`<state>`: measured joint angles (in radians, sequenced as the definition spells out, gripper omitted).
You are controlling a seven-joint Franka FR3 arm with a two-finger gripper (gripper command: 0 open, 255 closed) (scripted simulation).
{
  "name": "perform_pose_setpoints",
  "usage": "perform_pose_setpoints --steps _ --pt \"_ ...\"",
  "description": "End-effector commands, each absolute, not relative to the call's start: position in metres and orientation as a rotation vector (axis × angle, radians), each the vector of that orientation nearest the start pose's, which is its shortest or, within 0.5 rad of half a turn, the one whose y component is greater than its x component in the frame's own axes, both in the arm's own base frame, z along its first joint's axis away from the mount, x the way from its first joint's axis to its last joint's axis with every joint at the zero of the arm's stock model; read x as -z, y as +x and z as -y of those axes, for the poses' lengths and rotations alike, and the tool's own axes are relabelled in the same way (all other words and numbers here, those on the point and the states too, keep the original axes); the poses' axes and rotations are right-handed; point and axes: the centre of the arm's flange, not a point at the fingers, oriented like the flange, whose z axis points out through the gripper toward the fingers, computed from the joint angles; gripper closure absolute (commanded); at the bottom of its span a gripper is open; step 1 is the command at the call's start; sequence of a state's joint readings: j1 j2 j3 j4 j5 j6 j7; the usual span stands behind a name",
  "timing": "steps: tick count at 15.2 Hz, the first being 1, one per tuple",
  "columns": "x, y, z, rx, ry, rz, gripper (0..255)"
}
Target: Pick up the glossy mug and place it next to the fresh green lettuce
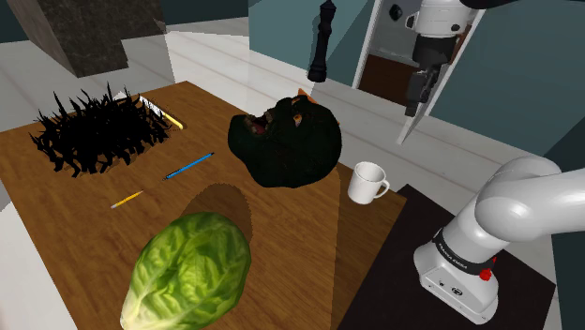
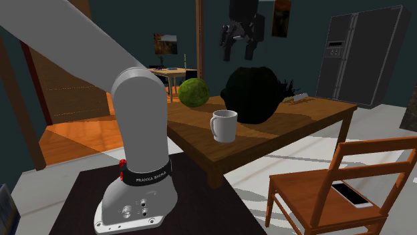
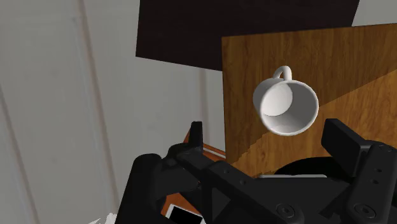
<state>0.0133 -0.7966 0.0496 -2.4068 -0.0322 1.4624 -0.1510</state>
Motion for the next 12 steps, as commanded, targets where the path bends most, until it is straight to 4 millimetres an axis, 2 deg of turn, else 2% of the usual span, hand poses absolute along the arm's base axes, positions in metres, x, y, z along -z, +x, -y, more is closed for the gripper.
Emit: perform_pose_setpoints --steps 1,12 --pt "-0.561 0.29 -0.018 -0.243 -3.177 0.311 0" --pt "-0.421 0.304 -0.035 -0.182 -3.082 0.436 0"
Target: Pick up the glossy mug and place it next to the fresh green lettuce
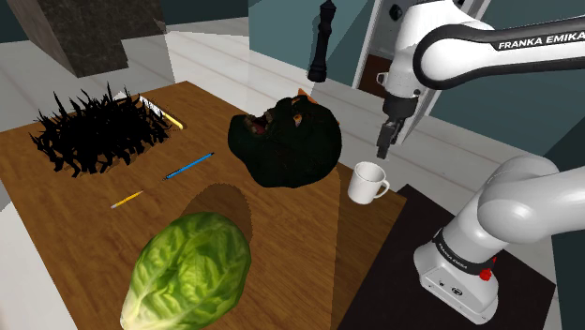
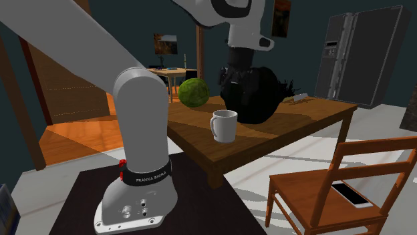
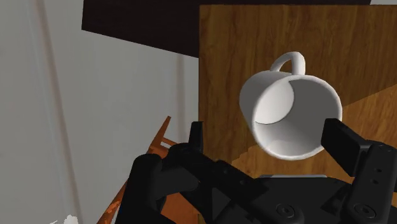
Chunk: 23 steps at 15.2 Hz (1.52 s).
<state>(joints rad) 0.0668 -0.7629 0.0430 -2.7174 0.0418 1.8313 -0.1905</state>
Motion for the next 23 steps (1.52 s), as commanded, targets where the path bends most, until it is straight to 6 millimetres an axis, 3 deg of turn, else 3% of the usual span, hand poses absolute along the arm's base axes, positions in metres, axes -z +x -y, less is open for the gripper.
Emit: perform_pose_setpoints --steps 1,3,10,18,19,23 --pt "-0.409 0.305 -0.037 -0.176 -3.073 0.446 0" --pt "-0.386 0.307 -0.042 -0.167 -3.058 0.466 0" --pt "-0.35 0.303 -0.043 -0.167 -3.058 0.466 0" --pt "-0.347 0.303 -0.043 -0.167 -3.058 0.466 0" --pt "-0.347 0.303 -0.043 -0.167 -3.058 0.466 255" --pt "-0.347 0.303 -0.043 -0.167 -3.058 0.466 255"
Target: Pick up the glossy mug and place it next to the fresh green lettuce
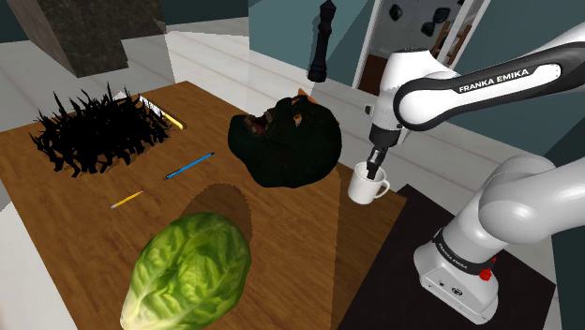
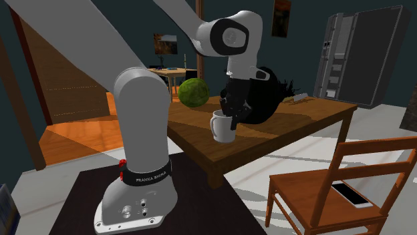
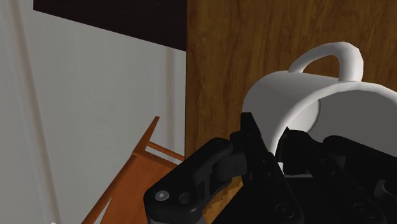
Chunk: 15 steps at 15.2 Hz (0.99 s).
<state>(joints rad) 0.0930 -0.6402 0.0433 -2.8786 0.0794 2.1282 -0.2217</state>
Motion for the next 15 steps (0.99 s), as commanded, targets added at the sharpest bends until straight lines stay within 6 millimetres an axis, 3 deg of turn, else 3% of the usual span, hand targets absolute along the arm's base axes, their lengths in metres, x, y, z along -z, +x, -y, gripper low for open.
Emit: perform_pose_setpoints --steps 1,5,15 --pt "-0.347 0.303 -0.043 -0.167 -3.058 0.466 255" --pt "-0.347 0.303 -0.043 -0.167 -3.058 0.466 255" --pt "-0.399 0.303 -0.043 -0.167 -3.058 0.466 255"
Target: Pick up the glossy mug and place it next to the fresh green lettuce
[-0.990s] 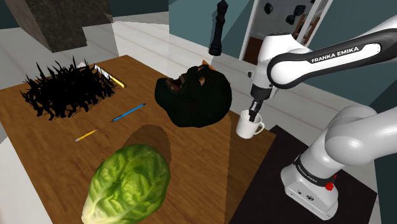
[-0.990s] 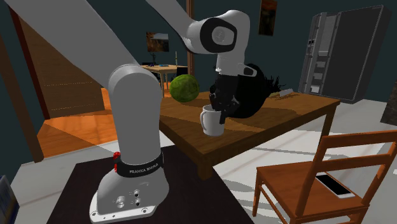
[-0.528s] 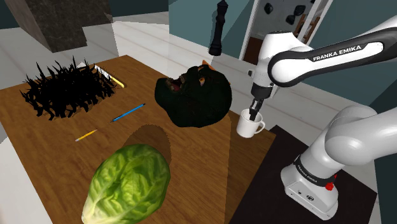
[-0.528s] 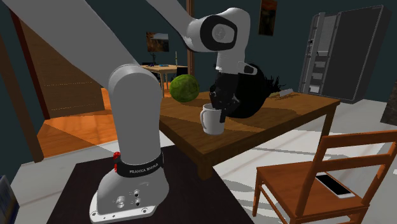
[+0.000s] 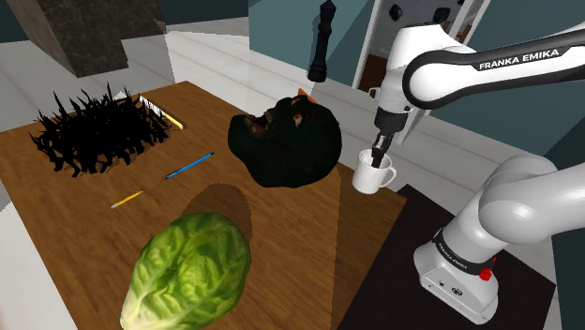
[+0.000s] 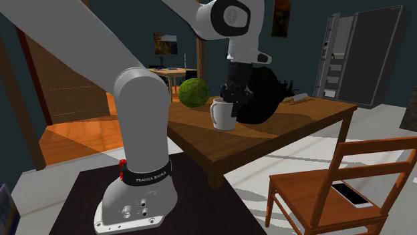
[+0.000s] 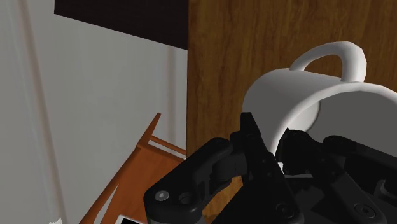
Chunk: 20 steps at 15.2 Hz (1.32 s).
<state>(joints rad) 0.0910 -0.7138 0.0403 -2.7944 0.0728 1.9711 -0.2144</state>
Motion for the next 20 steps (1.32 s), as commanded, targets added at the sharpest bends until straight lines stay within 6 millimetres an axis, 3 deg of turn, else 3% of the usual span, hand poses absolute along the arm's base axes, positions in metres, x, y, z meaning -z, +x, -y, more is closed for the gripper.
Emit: perform_pose_setpoints --steps 1,20 --pt "-0.405 0.303 -0.043 -0.167 -3.058 0.466 255" --pt "-0.505 0.303 -0.043 -0.167 -3.058 0.466 255"
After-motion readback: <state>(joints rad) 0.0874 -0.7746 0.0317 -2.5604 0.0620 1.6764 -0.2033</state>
